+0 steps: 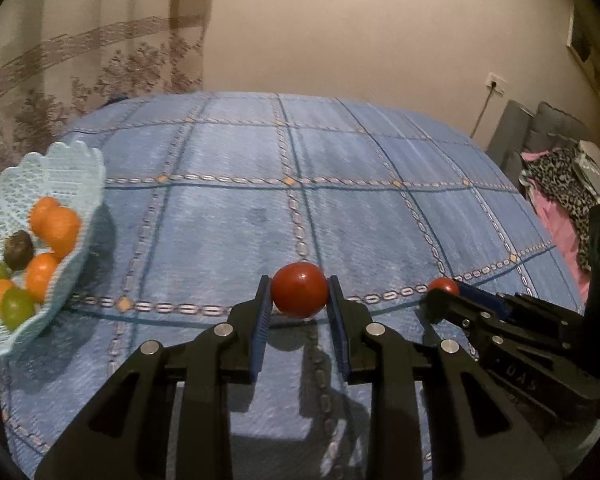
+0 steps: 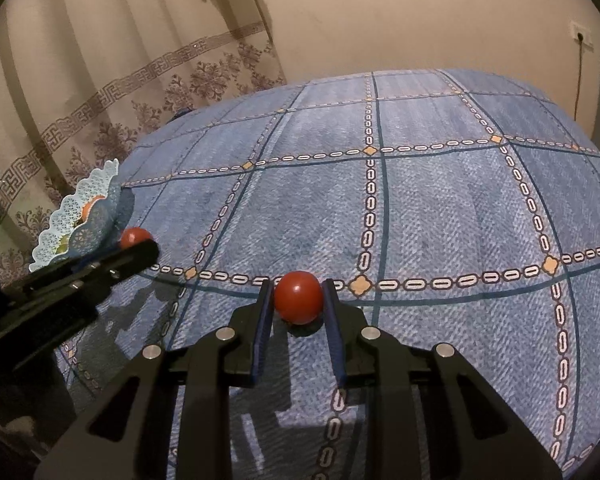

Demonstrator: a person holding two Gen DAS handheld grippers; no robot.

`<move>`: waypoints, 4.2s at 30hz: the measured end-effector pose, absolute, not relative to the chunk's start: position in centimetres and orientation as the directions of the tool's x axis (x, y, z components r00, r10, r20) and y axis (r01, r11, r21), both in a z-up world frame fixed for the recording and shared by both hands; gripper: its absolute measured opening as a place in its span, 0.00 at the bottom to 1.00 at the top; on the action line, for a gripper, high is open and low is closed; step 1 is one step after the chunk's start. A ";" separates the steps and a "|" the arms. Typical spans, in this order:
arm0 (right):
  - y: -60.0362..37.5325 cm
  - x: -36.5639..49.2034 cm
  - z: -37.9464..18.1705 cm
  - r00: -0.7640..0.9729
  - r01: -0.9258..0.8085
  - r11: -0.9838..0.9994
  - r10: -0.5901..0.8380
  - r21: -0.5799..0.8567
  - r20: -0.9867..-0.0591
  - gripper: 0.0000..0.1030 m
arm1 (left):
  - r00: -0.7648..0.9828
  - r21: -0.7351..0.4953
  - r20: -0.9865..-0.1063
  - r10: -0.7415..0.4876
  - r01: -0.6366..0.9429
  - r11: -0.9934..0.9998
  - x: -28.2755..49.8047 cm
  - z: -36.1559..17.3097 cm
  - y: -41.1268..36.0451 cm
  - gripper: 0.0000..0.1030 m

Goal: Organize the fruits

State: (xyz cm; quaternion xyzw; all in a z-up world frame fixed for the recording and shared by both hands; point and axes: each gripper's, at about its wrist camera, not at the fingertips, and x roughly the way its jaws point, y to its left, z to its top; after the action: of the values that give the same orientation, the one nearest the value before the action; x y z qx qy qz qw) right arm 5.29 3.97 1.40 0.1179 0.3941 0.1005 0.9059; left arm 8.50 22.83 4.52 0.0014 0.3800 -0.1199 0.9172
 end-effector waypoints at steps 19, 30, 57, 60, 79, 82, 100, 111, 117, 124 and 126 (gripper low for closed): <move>5.1 4.2 2.4 0.673 -0.084 0.949 0.278 0.303 -0.686 0.24 | 0.774 -0.115 -0.626 -0.091 0.024 0.993 6.8 8.3 33.0 0.27; 8.2 4.8 4.0 0.672 -0.133 0.945 0.309 0.300 -0.673 0.24 | 0.788 -0.118 -0.615 -0.015 -0.073 0.990 6.2 8.5 38.2 0.27; 26.3 10.6 10.2 0.622 -0.434 0.863 0.495 0.258 -0.607 0.24 | 0.787 -0.176 -0.617 -0.011 -0.125 0.976 6.7 7.2 43.5 0.27; 27.7 11.3 10.0 0.604 -0.453 0.852 0.509 0.262 -0.613 0.24 | 0.787 -0.187 -0.617 -0.017 -0.125 0.974 6.8 7.1 43.9 0.27; 27.7 12.7 8.9 0.590 -0.415 0.848 0.527 0.330 -0.612 0.25 | 0.804 -0.207 -0.595 -0.006 -0.146 0.968 6.3 6.9 44.6 0.55; 26.8 11.9 8.8 0.606 -0.402 0.857 0.513 0.323 -0.608 0.32 | 0.806 -0.206 -0.591 -0.003 -0.148 0.967 6.3 7.0 44.6 0.62; 24.5 8.4 8.3 0.682 -0.374 0.897 0.437 0.235 -0.587 0.79 | 0.819 -0.026 -0.551 0.161 -0.210 0.977 3.2 8.7 44.0 0.95; 24.5 7.3 7.4 0.687 -0.393 0.898 0.430 0.199 -0.586 0.85 | 0.798 0.036 -0.557 0.232 -0.256 0.966 0.8 8.4 44.2 0.96; 24.8 7.1 7.2 0.680 -0.403 0.897 0.426 0.181 -0.597 0.86 | 0.797 0.057 -0.551 0.246 -0.258 0.964 0.6 8.4 43.8 0.96; 25.0 6.5 7.6 0.713 -0.403 0.904 0.408 0.143 -0.570 0.93 | 0.797 0.069 -0.551 0.248 -0.253 0.965 0.5 8.5 43.6 0.97; 24.9 6.4 7.7 0.723 -0.399 0.906 0.403 0.137 -0.561 0.95 | 0.794 0.073 -0.548 0.261 -0.266 0.961 0.5 8.4 43.7 0.97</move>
State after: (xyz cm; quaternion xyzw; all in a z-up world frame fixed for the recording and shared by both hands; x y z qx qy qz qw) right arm 6.39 24.95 7.69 0.0031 0.3032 0.2162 0.9281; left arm 0.51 43.73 8.45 -0.0039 0.2890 0.1392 0.9472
